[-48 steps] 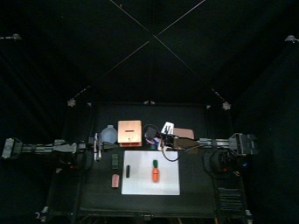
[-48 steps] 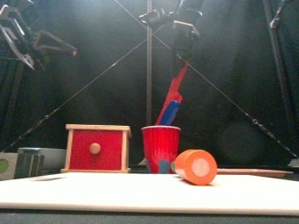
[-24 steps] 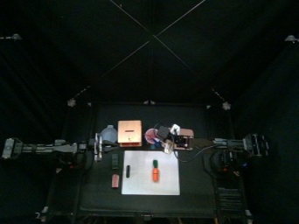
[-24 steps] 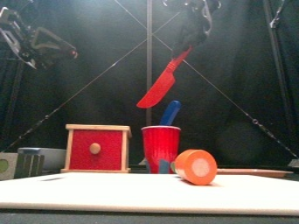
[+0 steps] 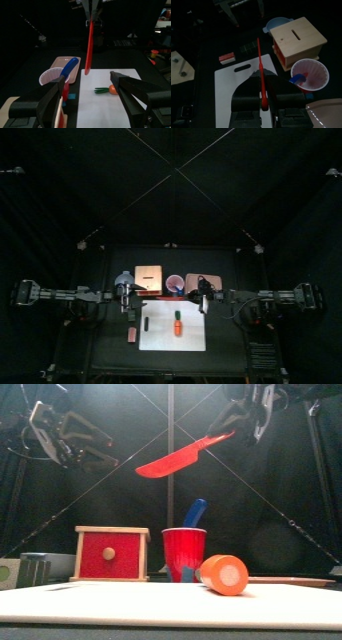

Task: Cut carrot

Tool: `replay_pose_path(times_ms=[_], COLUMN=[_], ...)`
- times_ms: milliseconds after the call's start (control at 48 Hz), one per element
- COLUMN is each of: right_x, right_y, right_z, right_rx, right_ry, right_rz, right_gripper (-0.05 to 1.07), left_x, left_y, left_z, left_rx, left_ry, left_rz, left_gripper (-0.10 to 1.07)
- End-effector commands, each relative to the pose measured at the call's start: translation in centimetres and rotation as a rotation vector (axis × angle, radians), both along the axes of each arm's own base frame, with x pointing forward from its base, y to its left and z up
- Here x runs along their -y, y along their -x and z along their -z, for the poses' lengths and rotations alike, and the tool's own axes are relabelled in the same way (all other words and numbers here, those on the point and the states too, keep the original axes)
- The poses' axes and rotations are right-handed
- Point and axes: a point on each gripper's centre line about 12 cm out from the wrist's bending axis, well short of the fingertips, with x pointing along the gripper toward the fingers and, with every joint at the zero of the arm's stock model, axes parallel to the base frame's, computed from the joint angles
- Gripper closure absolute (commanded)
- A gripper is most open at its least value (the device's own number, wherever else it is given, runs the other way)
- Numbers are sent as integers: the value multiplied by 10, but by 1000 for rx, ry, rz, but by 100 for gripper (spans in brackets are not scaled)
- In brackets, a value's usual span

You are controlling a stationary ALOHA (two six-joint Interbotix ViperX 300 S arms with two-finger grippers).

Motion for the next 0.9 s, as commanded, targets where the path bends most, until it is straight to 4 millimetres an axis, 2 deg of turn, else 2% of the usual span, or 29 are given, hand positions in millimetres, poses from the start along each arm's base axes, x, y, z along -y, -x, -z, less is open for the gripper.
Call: replay_pose_path(times_ms=[0, 229, 396, 604, 875], right_x=[0, -2, -3, -3, -3], right_y=[6, 10, 11, 11, 11], right_z=[-9, 1, 5, 6, 7], right_rx=[71, 100, 109, 115, 119], right_ry=[-2, -6, -7, -13, -21], right_rz=[-5, -20, -26, -26, -26], right_gripper=[69, 69, 69, 70, 70], left_x=[5, 10, 12, 9, 9], left_y=[-20, -58, -79, -86, -86], left_z=[-9, -2, 5, 6, 14], left_rx=[22, 8, -1, -3, -25], left_ry=[8, 17, 18, 45, 71], left_rz=[20, 40, 47, 23, 7], left_gripper=[-4, -4, -3, 1, 24])
